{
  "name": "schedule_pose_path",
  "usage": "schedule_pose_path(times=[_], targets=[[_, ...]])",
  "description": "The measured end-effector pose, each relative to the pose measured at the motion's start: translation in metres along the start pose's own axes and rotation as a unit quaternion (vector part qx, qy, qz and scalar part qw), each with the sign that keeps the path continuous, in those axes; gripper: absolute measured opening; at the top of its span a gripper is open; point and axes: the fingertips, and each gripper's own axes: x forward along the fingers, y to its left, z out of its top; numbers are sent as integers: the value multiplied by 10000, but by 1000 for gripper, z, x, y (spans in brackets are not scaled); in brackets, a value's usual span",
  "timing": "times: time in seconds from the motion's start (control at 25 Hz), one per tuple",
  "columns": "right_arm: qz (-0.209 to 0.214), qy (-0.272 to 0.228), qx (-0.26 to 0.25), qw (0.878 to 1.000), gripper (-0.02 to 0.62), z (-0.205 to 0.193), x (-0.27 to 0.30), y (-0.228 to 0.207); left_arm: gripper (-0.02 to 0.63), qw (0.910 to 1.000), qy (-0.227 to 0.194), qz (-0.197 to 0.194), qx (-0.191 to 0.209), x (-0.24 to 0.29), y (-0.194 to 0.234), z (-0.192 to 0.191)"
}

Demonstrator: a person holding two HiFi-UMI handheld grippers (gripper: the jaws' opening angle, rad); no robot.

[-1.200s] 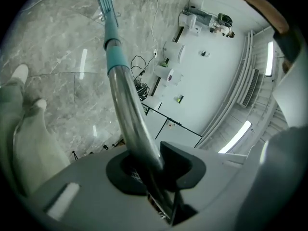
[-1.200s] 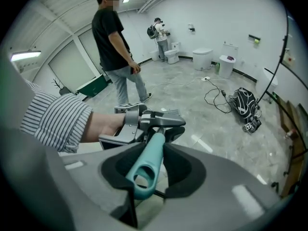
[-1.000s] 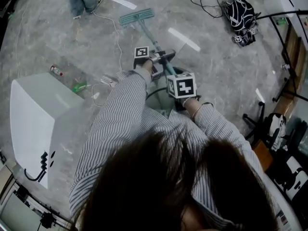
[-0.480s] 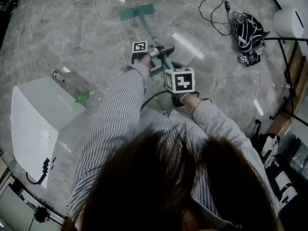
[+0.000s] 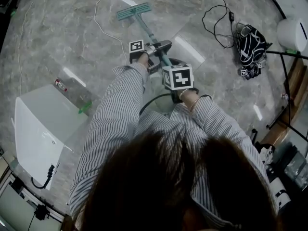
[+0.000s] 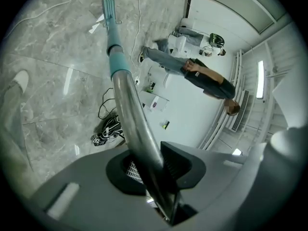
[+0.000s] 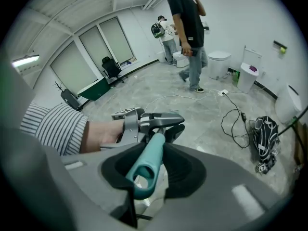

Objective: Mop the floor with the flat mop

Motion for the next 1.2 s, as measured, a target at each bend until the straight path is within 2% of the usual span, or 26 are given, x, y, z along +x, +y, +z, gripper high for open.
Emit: schedule_pose_path(times=[0.2, 0.6, 0.88, 1.2], targets=[[38, -17, 24, 10000, 118, 29, 13, 0, 86, 10000, -54, -79, 16, 5, -17, 27], [41, -25, -1, 10000, 118, 14, 9, -4, 84, 9996, -205, -206, 42, 4, -8, 20], [21, -93, 48, 9999, 117, -32, -11, -6, 84, 9994, -197, -265, 57, -4, 19, -21], [-88, -208, 123, 9997, 115, -124, -41, 8, 78, 9998, 9, -153, 110, -35, 74, -96]])
